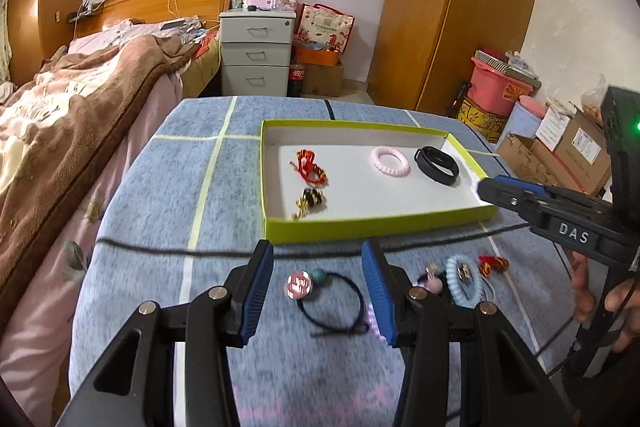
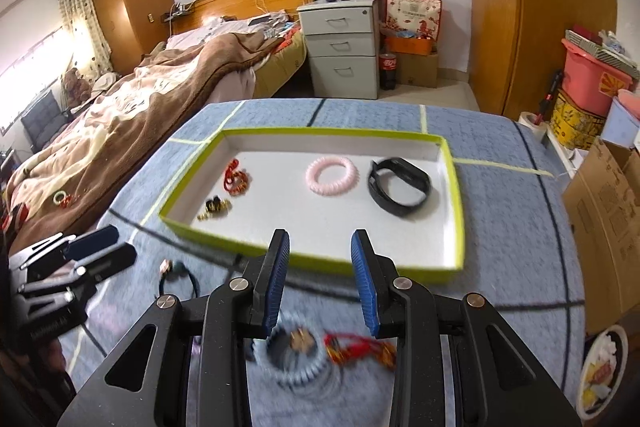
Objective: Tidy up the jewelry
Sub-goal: 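Move the right tool to the red cord tassel, grasp and lift it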
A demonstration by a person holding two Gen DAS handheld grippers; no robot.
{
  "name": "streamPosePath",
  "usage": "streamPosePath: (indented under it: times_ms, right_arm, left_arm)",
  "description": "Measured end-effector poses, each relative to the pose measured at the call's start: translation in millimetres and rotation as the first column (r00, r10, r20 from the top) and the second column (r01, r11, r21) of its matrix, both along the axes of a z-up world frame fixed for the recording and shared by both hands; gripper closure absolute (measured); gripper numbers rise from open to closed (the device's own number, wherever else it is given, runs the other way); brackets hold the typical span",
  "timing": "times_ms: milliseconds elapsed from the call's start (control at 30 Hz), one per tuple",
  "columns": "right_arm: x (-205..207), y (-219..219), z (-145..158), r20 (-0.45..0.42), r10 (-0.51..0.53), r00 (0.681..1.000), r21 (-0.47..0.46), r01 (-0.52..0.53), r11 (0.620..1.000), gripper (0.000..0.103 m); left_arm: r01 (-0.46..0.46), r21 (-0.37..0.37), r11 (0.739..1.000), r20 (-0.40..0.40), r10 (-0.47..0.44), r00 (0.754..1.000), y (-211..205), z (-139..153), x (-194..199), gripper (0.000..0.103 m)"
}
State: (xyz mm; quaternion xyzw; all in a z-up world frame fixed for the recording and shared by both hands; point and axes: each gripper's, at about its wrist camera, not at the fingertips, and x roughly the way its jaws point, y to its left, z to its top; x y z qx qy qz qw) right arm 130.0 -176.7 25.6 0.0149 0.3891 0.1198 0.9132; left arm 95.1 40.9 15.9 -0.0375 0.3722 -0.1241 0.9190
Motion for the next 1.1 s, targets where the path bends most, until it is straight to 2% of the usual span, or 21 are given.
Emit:
streamPosePath:
  times_ms: [233,333,400,500,567,733,833,1100]
  right_arm:
    - [-32,-22,-12,-0.006,-0.035,0.999,-0.012,0.034,0.999,0.070]
    - [-40,-30,-21,-0.023,-0.038,0.999,-0.025,0.038,0.999,0.070]
    - [-45,-35,-27,-0.031,-0.029,0.999,-0.036,0.027,0.999,0.069]
    - [-50,-37,-37,-0.046,0.002,0.999,-0.082,-0.006,0.997,0.058]
    - [-53,-36,-40,-0.052,0.018,0.998,-0.104,-0.024,0.994,0.057]
    - [-51,-37,-47,-0.074,0.044,0.996,-0.071,-0.049,0.996,0.056]
    - [-45,-34,-51,-0.078,0.055,0.995,-0.090,-0.062,0.994,0.056]
    - [-34,-28,-63,-0.095,0.076,0.993,-0.139,-0.088,0.986,0.056]
  left_arm:
    - [-0.013,-0.025,1.000,-0.004,0.013,1.000,10,-8,-16,0.054]
    - [-0.012,-0.041,0.999,-0.012,0.011,1.000,13,-13,-21,0.047]
    - [-0.011,-0.045,0.999,-0.013,0.010,1.000,14,-16,-27,0.046]
    - [-0.015,-0.063,0.998,-0.022,0.014,1.000,17,-20,-30,0.046]
    - [-0.028,-0.082,0.996,-0.033,0.025,0.999,20,-23,-32,0.046]
    - [-0.036,-0.097,0.995,-0.055,0.031,0.998,24,-30,-37,0.046]
    - [-0.038,-0.108,0.993,-0.057,0.032,0.998,26,-31,-39,0.046]
    - [-0.054,-0.078,0.995,-0.097,0.046,0.994,29,-38,-36,0.044]
